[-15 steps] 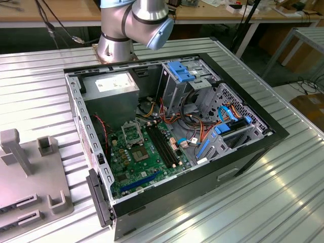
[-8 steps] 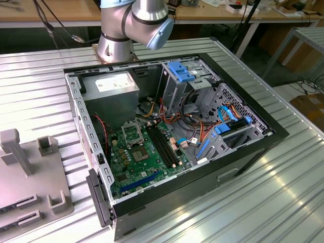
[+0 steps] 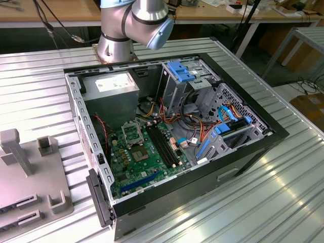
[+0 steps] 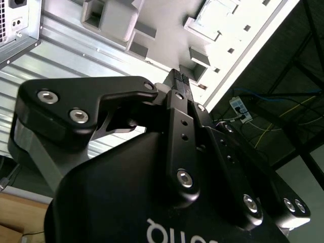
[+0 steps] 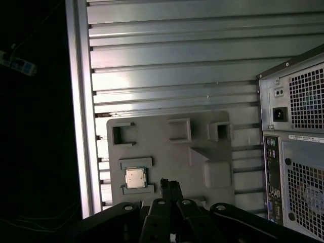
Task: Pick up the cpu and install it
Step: 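Reach for the cpu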
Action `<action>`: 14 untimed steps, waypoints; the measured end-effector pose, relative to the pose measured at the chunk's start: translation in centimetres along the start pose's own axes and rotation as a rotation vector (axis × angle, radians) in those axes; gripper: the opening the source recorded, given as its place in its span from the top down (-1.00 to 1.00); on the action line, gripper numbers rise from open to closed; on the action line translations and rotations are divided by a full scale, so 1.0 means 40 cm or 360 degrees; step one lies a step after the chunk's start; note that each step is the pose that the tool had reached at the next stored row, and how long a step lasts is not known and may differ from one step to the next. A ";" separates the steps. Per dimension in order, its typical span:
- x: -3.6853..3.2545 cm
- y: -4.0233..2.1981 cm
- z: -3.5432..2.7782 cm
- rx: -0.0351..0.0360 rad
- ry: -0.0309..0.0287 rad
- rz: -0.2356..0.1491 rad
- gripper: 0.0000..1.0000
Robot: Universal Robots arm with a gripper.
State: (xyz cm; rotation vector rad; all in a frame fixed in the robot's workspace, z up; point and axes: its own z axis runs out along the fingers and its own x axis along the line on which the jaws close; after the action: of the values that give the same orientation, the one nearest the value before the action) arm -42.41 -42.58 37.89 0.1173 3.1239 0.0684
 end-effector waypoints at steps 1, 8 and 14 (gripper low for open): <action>0.000 0.000 0.000 0.0000 0.00001 0.0000 0.79; 0.007 -0.002 0.000 0.0000 -0.00001 0.0000 0.79; 0.036 -0.012 0.000 0.0000 0.00015 0.0000 0.79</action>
State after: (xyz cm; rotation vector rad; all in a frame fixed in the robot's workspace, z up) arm -43.88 -42.96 37.87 0.1174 3.1248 0.0685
